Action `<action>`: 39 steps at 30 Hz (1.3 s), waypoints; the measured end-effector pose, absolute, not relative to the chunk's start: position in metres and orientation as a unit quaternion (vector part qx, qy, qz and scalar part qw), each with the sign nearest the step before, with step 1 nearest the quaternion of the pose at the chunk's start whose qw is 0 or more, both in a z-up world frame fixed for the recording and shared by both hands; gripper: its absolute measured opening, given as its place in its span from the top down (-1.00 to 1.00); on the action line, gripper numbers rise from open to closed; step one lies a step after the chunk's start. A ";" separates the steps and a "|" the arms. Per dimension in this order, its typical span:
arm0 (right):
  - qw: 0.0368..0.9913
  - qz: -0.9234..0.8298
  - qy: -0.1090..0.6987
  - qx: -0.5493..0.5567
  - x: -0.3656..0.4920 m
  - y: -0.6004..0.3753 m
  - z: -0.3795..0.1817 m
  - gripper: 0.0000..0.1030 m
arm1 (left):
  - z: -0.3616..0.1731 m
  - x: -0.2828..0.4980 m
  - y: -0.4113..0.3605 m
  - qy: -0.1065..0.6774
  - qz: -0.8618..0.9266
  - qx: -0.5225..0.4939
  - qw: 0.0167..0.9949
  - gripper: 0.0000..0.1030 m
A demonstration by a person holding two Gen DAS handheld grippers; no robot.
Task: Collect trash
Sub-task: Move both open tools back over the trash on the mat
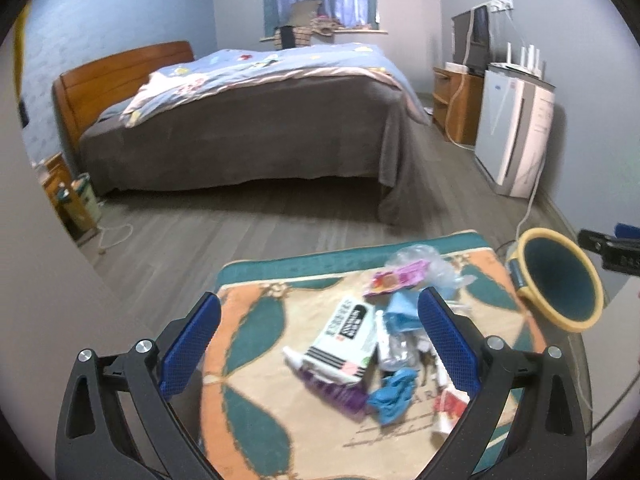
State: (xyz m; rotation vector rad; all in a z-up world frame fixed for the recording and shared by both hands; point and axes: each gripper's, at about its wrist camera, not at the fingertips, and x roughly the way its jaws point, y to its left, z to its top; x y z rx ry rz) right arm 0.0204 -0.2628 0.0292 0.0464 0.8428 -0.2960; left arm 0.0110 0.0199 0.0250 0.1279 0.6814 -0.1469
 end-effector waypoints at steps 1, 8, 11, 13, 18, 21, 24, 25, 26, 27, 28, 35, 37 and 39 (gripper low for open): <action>0.901 -0.143 0.410 0.021 0.020 -0.259 0.028 -0.89 | 0.023 0.011 0.026 0.336 -0.067 0.056 0.938 -0.90; 0.894 -0.143 0.424 0.022 0.013 -0.239 0.017 -0.89 | 0.017 0.011 0.051 0.348 -0.057 0.030 0.935 -0.90; 0.890 -0.143 0.431 0.036 0.010 -0.235 0.012 -0.89 | 0.016 0.008 0.051 0.347 -0.059 0.042 0.935 -0.90; 0.887 -0.143 0.436 0.047 0.009 -0.234 0.008 -0.89 | 0.014 0.007 0.050 0.347 -0.065 0.050 0.934 -0.90; 0.879 -0.148 0.450 0.060 0.006 -0.230 -0.003 -0.89 | 0.011 0.003 0.040 0.348 -0.080 0.070 0.932 -0.90; 0.875 -0.149 0.455 0.064 0.003 -0.227 -0.008 -0.89 | 0.009 0.000 0.037 0.348 -0.087 0.077 0.930 -0.90; 0.872 -0.148 0.463 0.065 0.000 -0.224 -0.013 -0.89 | 0.005 -0.002 0.032 0.352 -0.092 0.087 0.928 -0.90; 0.871 -0.149 0.464 0.064 0.000 -0.223 -0.014 -0.89 | 0.003 -0.002 0.031 0.354 -0.093 0.090 0.926 -0.90; 0.870 -0.148 0.466 0.064 -0.001 -0.222 -0.015 -0.89 | 0.002 -0.003 0.029 0.356 -0.095 0.092 0.925 -0.90; 0.869 -0.148 0.468 0.064 -0.002 -0.222 -0.016 -0.89 | 0.001 -0.003 0.028 0.357 -0.096 0.093 0.924 -0.90; 0.868 -0.148 0.469 0.065 -0.002 -0.221 -0.017 -0.89 | -0.001 -0.004 0.027 0.360 -0.099 0.095 0.923 -0.90; 0.861 -0.145 0.482 0.077 -0.008 -0.221 -0.029 -0.89 | -0.004 -0.005 0.025 0.366 -0.099 0.094 0.920 -0.90; 0.857 -0.145 0.489 0.077 -0.009 -0.219 -0.036 -0.89 | -0.002 -0.005 0.026 0.365 -0.100 0.089 0.921 -0.90; 0.853 -0.146 0.496 0.073 -0.009 -0.216 -0.042 -0.89 | 0.000 -0.005 0.026 0.363 -0.104 0.084 0.922 -0.90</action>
